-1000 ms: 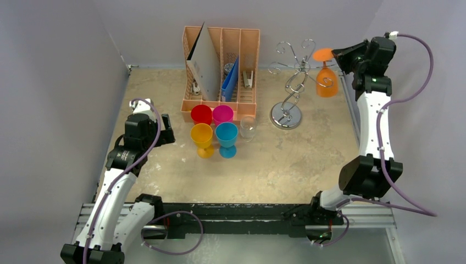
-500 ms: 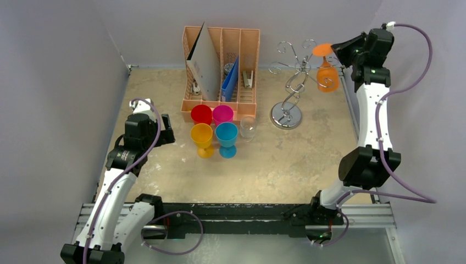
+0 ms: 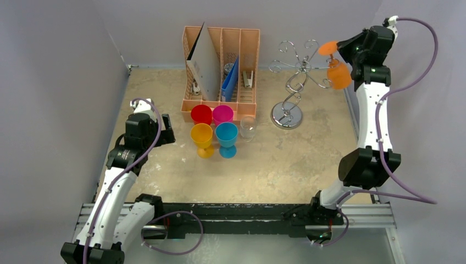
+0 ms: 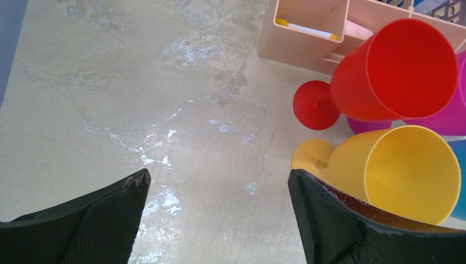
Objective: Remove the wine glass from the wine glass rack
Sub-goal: Pick up the wine glass from the wine rack.
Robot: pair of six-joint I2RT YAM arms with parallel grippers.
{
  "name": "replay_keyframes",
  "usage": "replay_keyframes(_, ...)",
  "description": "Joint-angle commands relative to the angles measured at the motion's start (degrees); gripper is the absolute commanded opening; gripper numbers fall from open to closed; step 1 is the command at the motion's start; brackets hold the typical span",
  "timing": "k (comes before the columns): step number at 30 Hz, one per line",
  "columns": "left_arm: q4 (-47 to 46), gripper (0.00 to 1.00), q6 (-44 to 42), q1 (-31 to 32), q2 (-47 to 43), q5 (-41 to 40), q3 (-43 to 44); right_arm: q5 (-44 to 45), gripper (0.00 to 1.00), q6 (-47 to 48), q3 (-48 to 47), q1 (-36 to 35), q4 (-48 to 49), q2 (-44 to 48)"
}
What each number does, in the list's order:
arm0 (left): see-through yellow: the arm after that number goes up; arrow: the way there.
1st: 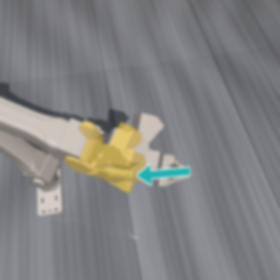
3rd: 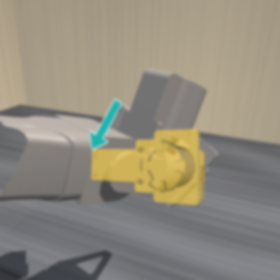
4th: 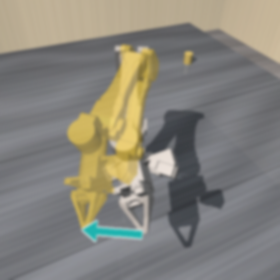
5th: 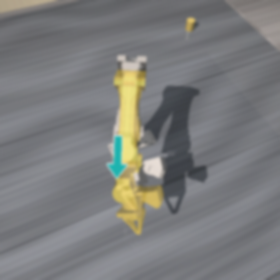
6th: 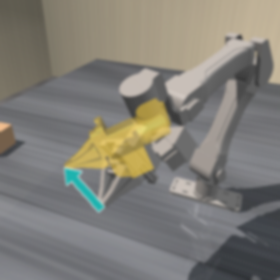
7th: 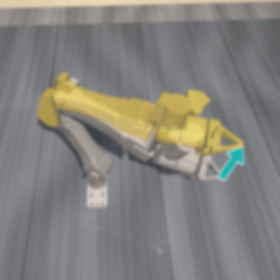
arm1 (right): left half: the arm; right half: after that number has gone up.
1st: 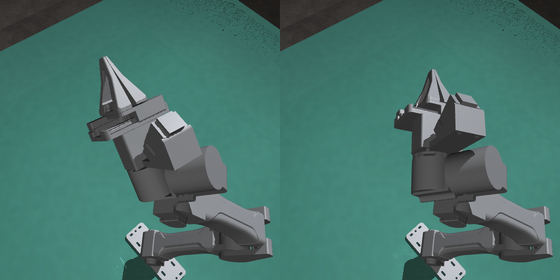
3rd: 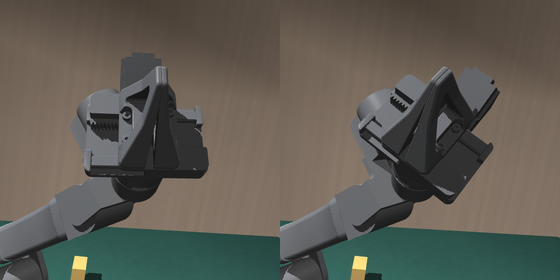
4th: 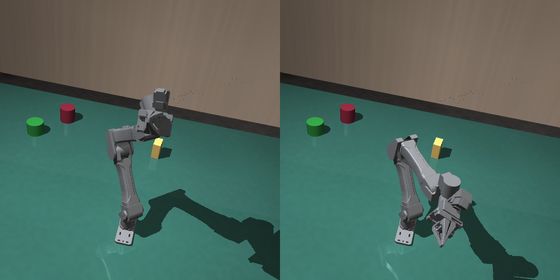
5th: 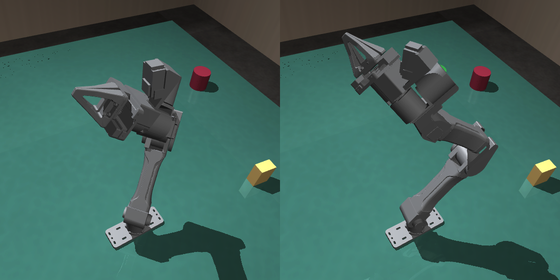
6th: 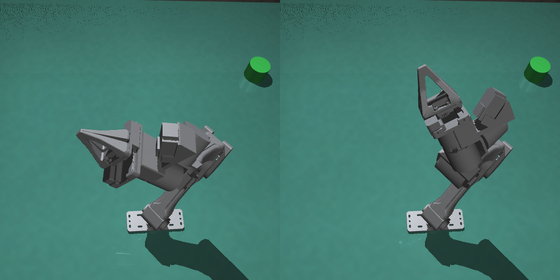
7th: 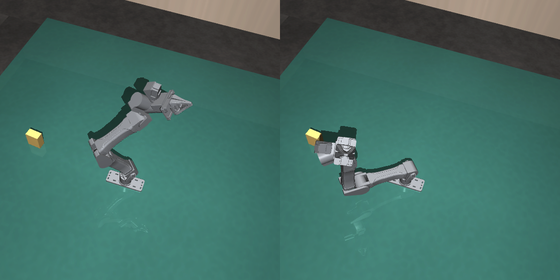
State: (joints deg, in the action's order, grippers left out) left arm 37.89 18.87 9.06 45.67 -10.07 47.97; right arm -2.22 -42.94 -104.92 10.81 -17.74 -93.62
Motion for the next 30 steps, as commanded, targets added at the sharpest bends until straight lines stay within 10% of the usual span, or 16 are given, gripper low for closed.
replay_keyframes(1, -0.9, 0.94, -0.6, -0.4, 0.1, -0.2, 0.7, 4.1, 0.00, 3.8, -3.1, 0.0, 1.3, 2.1)
replay_keyframes(22, -1.2, 0.94, -0.9, -0.4, 0.4, 1.0, 0.6, 5.0, 0.00, 10.6, 6.9, 0.1, -5.0, 19.3)
replay_keyframes(30, -1.9, 0.88, -2.4, -0.4, 0.3, 6.6, 0.8, -9.4, 0.00, 10.2, 14.7, 0.0, -12.6, 34.1)
